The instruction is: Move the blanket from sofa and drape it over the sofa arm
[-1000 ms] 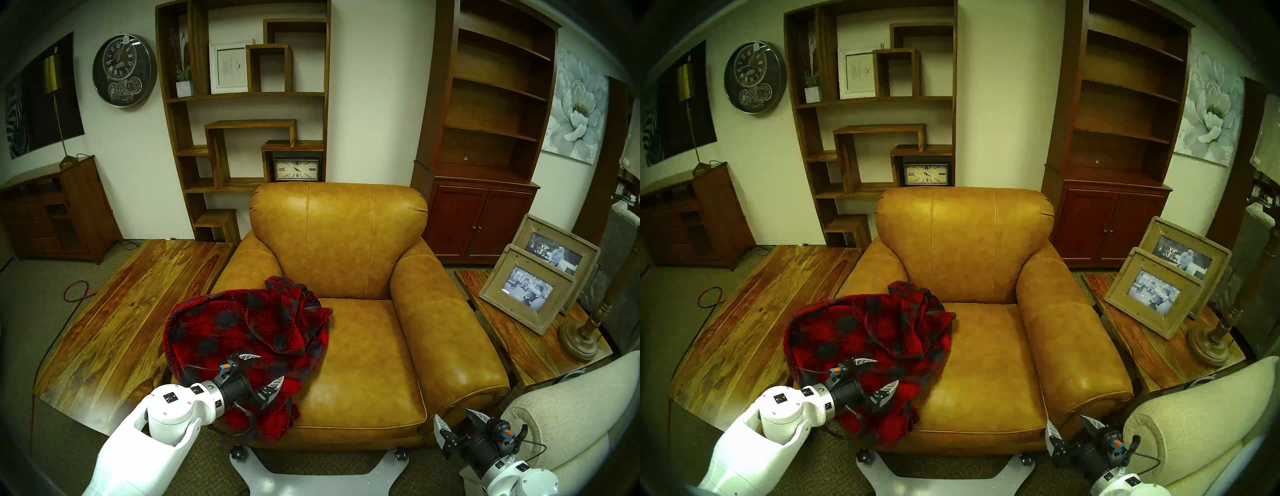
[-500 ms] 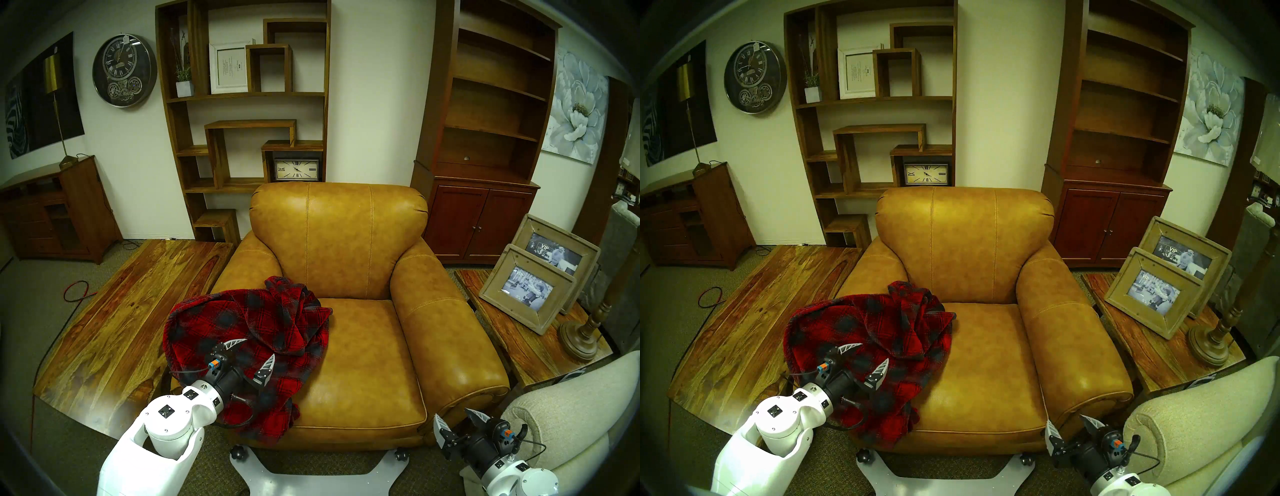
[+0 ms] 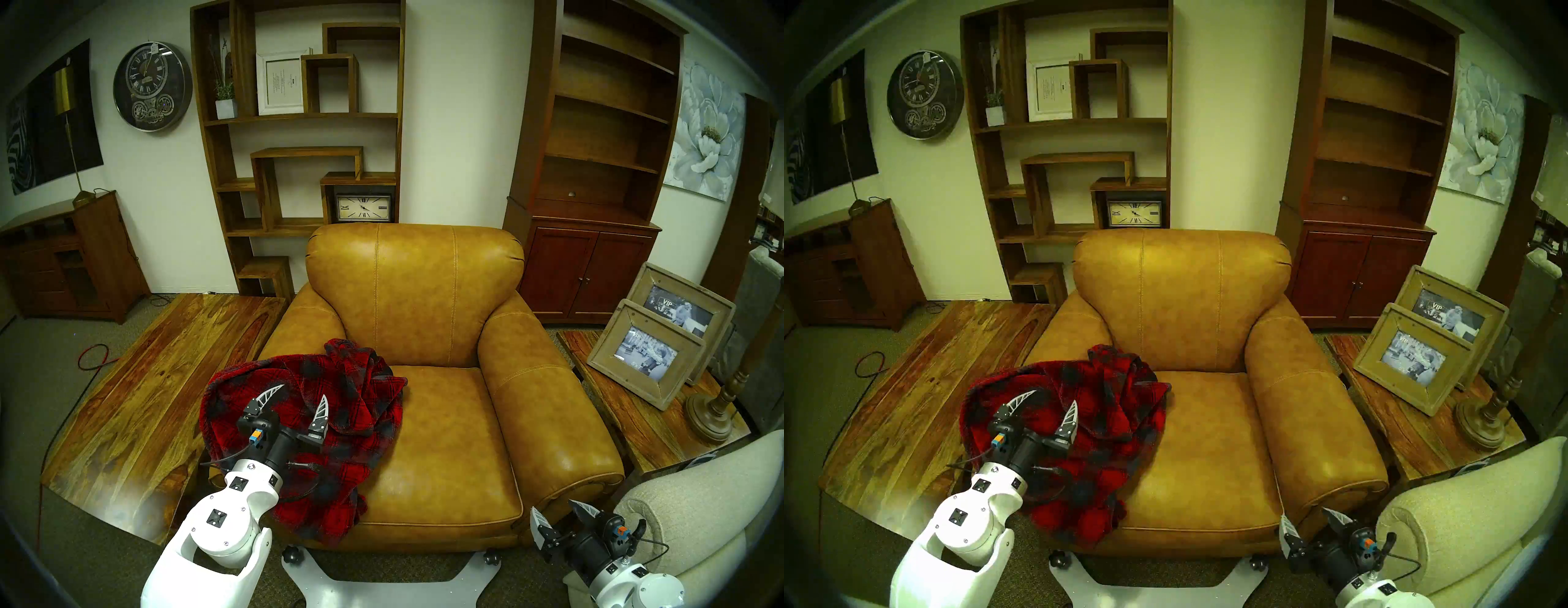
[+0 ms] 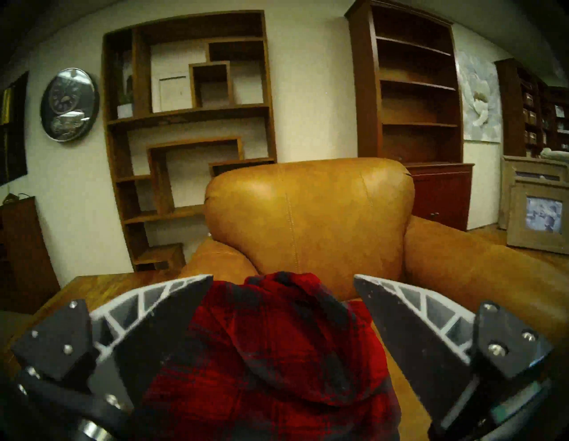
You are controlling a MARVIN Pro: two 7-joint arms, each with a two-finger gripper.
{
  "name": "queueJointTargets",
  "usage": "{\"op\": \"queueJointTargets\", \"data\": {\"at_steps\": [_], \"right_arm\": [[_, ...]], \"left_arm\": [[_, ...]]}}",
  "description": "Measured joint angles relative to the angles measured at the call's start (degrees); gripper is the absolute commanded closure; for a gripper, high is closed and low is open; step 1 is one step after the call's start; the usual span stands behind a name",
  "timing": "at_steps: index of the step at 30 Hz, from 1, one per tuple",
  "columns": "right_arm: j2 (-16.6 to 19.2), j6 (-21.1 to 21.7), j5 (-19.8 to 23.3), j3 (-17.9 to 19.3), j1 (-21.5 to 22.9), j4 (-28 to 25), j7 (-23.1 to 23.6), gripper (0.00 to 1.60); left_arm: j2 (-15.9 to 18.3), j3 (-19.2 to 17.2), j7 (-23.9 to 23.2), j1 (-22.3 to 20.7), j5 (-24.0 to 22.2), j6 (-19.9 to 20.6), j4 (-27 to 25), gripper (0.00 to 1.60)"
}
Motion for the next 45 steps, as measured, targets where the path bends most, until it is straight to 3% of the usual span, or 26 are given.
{"op": "queueJointTargets", "data": {"at_steps": [8,15,28,37,45], "right_arm": [[-0.1,0.0,-0.1,0.1,-0.1,-0.4,0.5,0.00],[-0.3,0.0,-0.2,0.4,-0.5,-0.9,1.2,0.00],[-0.8,0.2,-0.3,0.8,-1.6,-2.1,1.8,0.00],[-1.1,1.2,-0.4,0.9,-2.1,-2.9,2.0,0.00],[-1.4,2.2,-0.6,1.1,-2.3,-3.3,2.1,0.00]], "left_arm": [[-4.7,0.7,7.8,-1.4,2.8,-2.3,2.7,0.00],[-8.6,2.8,17.6,-6.6,6.2,-3.6,10.8,0.00],[-10.1,8.6,31.3,-14.9,13.5,-7.5,23.3,0.00],[-11.5,7.8,41.1,-19.6,16.1,-11.3,30.2,0.00],[-11.7,9.3,49.7,-22.1,25.2,-18.6,34.1,0.00]]}}
